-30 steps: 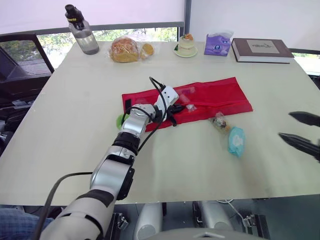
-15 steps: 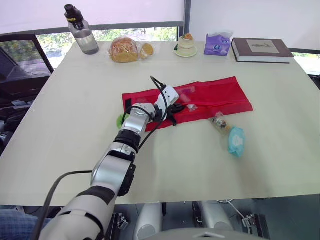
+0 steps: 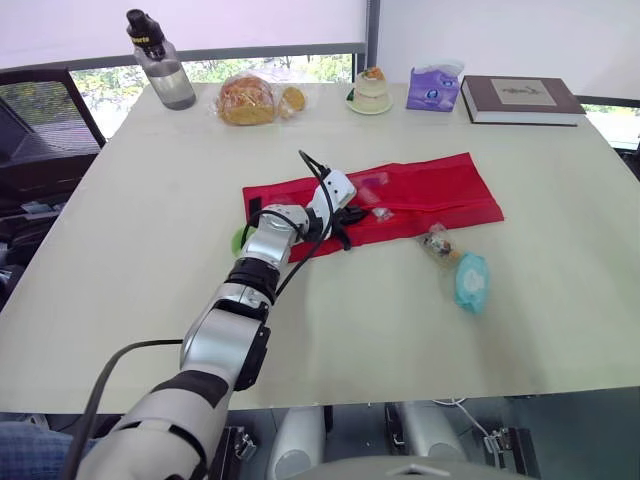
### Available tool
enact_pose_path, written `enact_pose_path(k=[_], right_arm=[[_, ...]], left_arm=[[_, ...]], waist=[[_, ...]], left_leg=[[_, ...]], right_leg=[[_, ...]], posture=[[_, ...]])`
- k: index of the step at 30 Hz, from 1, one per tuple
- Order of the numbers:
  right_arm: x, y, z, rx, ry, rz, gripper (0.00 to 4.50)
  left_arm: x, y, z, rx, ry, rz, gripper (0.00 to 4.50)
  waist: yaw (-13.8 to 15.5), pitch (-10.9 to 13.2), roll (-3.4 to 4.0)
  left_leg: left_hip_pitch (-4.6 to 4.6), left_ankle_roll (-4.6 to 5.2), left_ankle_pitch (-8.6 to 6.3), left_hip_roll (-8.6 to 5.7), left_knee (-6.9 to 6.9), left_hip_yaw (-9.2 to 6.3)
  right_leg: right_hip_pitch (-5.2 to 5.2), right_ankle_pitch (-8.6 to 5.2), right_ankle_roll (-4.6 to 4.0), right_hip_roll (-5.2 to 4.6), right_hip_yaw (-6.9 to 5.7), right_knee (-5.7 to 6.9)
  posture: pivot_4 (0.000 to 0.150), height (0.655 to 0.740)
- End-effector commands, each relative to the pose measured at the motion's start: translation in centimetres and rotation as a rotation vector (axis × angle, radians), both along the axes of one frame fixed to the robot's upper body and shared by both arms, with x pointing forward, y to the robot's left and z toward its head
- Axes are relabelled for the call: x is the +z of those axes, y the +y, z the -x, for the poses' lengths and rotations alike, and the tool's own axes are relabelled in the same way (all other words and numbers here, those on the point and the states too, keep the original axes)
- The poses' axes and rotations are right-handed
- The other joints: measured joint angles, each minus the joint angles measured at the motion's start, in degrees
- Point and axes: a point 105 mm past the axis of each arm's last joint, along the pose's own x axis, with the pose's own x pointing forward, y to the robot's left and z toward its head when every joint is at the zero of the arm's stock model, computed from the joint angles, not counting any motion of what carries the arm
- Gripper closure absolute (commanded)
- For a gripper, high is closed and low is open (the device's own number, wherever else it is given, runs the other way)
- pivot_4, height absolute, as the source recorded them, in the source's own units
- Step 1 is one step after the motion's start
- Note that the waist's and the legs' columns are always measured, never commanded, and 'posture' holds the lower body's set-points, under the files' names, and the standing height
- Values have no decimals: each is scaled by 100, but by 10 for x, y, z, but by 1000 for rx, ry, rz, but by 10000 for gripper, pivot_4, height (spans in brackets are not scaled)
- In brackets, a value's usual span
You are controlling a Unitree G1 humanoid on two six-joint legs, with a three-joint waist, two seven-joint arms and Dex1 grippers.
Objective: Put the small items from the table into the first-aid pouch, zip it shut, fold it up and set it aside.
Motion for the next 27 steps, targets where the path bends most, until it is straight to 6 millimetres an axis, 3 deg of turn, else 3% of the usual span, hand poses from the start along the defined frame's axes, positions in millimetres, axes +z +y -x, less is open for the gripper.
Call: enact_pose_path(k=[1,13,18,27], right_arm=[[-19,11,-22,-28,2,130,1083],[-74,101,-71,38,103,143,1083],[-94,123,-92,-2,193,173,1083],[-120,141,-115,-54,269,288,1083]], left_arm=[[7,-1,-1,6,-27,18,45000],[9,-5,0,-6,-31,16,45000],[8,-6,1,-12,-28,14,45000],[10,-6,1,-13,-32,14,45000]], waist=[[-1,0,0],[21,-1,3],[27,-1,4],[32,-1,4]], left_leg=[[2,0,0,0,1,1],[-2,0,0,-2,2,-1],[-3,0,1,-1,3,-2],[-7,0,0,-1,1,-4]], right_leg=[[0,0,0,-1,1,1],[-1,2,-3,-3,1,6],[-4,8,-14,-2,-1,11],[-7,14,-26,-3,-4,9]], posture=[[1500,7400],[1500,7400],[1500,7400],[1500,7400]])
